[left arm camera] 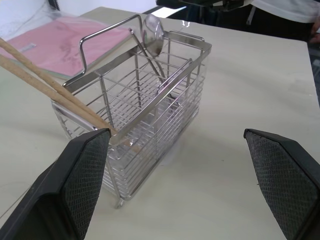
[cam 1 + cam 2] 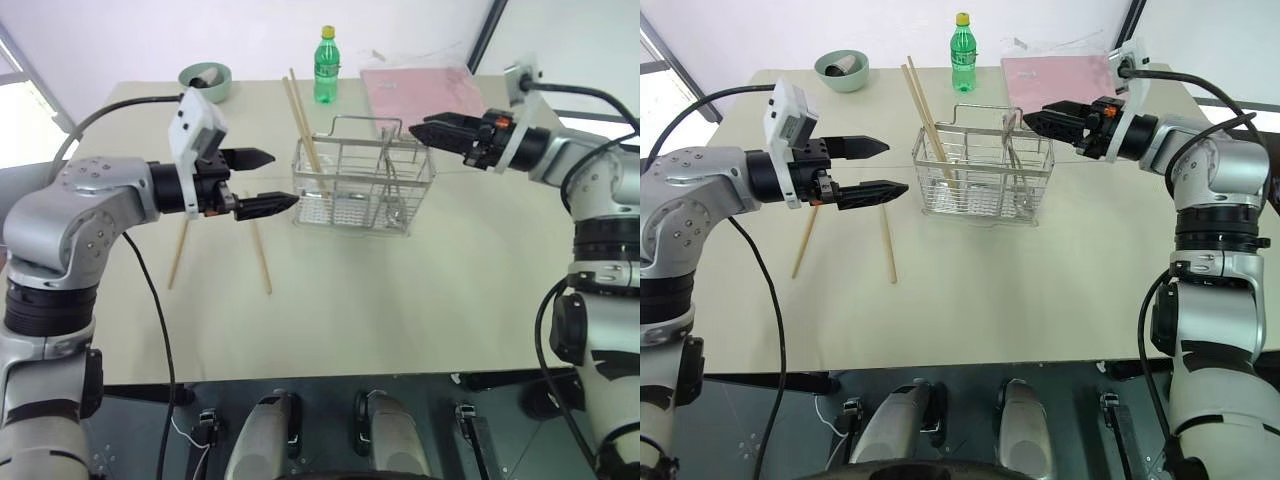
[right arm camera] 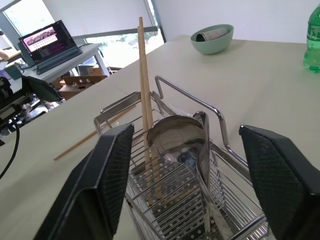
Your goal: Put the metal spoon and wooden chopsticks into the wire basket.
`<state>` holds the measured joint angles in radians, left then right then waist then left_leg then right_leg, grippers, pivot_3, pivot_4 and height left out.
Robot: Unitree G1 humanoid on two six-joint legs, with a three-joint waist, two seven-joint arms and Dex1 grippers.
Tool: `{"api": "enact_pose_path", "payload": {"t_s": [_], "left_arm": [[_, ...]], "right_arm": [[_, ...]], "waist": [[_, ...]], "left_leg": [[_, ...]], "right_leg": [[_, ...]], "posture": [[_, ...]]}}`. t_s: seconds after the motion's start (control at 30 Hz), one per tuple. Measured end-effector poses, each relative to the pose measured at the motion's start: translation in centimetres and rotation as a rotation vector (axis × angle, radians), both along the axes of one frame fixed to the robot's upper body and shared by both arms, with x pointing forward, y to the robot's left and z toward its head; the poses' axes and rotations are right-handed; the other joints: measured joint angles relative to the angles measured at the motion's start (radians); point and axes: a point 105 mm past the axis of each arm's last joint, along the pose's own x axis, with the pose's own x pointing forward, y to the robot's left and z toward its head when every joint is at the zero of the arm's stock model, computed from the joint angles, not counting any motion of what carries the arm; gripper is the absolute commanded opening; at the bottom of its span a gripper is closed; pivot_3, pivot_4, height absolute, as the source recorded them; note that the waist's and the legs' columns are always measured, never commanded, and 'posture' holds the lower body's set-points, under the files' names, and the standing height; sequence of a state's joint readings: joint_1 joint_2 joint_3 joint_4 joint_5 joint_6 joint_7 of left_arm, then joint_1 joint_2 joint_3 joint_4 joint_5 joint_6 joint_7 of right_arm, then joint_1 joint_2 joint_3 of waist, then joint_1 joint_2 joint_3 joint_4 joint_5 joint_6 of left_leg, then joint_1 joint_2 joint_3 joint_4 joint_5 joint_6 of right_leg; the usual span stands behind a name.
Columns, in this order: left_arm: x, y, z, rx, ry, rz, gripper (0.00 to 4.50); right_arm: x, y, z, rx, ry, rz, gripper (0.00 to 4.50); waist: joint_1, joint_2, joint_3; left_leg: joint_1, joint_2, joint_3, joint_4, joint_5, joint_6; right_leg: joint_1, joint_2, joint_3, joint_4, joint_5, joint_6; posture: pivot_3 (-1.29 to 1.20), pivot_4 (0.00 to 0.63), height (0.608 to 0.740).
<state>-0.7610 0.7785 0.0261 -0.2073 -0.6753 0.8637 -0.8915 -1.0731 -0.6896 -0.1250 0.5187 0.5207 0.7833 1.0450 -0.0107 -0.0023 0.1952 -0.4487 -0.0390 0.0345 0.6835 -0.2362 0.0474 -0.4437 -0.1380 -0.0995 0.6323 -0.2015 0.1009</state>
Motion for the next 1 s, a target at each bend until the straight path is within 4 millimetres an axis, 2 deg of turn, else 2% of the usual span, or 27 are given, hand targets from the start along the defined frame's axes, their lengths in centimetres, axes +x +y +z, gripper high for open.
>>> {"api": "enact_pose_path", "payload": {"t_s": [0.07,0.17,0.27,0.33,0.4,0.5,0.57,0.67,0.83,1.0], "left_arm": [[0.1,0.2,0.1,-0.005,-0.002,0.014,4.5],[1.0,1.5,0.8,-0.045,-0.016,0.1,4.5],[2.9,4.0,2.1,-0.083,-0.033,0.291,4.5],[4.5,6.4,2.5,-0.104,-0.016,0.455,4.5],[6.1,9.3,2.0,-0.11,0.054,0.65,4.5],[7.3,13.8,-0.6,-0.055,0.188,0.909,4.5],[7.5,15.4,-2.6,0.008,0.255,0.994,4.5],[7.6,15.8,-5.0,0.072,0.331,1.022,4.5],[8.2,14.6,-9.0,0.161,0.439,0.988,4.5],[9.3,14.0,-11.5,0.204,0.495,0.988,4.5]], "right_arm": [[0.2,-0.6,1.2,0.007,-0.023,-0.016,3.47],[-0.5,-1.7,4.0,0.029,-0.087,-0.003,3.47],[-2.8,-2.2,5.8,0.013,-0.153,0.116,3.47],[-4.4,-2.1,5.7,-0.012,-0.168,0.21,3.47],[-5.8,-1.6,4.8,-0.05,-0.153,0.292,3.47],[-7.4,-0.3,3.1,-0.097,-0.131,0.393,3.47],[-8.0,0.2,2.2,-0.112,-0.122,0.426,3.47],[-8.4,1.1,1.6,-0.113,-0.128,0.454,3.47],[-8.9,1.9,0.7,-0.108,-0.126,0.472,3.47],[-9.6,2.2,0.1,-0.103,-0.112,0.486,3.47]], "waist": [[0.0,0.0,0.0],[0.0,0.0,0.0],[0.003,0.0,0.001],[0.001,-0.001,0.0],[0.001,-0.001,0.0],[-0.004,-0.001,0.0],[-0.001,-0.001,0.001],[0.007,-0.001,0.001],[0.028,-0.003,0.001],[0.025,-0.004,0.001]], "left_leg": [[0.0,0.0,0.0,0.0,0.0,0.0],[0.0,0.0,0.0,0.0,0.0,0.0],[0.0,0.0,-0.001,0.0,0.0,0.001],[0.001,0.0,-0.001,0.0,0.0,0.001],[0.001,0.0,-0.001,0.0,0.0,0.001],[0.002,0.0,0.0,0.0,-0.001,0.001],[0.002,0.0,0.0,-0.001,0.0,0.0],[0.002,0.0,0.0,0.0,-0.001,-0.002],[0.001,0.0,0.0,0.0,-0.001,-0.005],[0.0,0.0,0.0,0.0,-0.001,-0.005]], "right_leg": [[0.0,0.0,0.0,0.0,0.0,0.0],[0.0,0.0,0.0,0.0,0.0,0.0],[0.001,0.0,0.0,-0.001,0.0,0.0],[0.001,0.001,0.0,0.0,0.0,0.001],[0.001,0.001,0.0,0.0,0.0,0.001],[0.001,0.0,0.0,0.002,0.0,0.001],[0.0,0.0,0.0,0.002,0.0,0.001],[0.001,-0.001,0.0,0.002,0.0,0.001],[0.0,-0.002,0.0,0.001,0.001,0.001],[-0.001,-0.004,0.0,0.0,0.001,0.001]], "posture": [[0.0,0.15,0.686],[0.0,0.15,0.686],[0.0,0.15,0.686],[0.0,0.15,0.686],[0.0,0.15,0.686],[0.0,0.15,0.686],[0.0,0.15,0.686],[0.0,0.15,0.686],[0.0,0.15,0.686],[0.0,0.15,0.686]]}}
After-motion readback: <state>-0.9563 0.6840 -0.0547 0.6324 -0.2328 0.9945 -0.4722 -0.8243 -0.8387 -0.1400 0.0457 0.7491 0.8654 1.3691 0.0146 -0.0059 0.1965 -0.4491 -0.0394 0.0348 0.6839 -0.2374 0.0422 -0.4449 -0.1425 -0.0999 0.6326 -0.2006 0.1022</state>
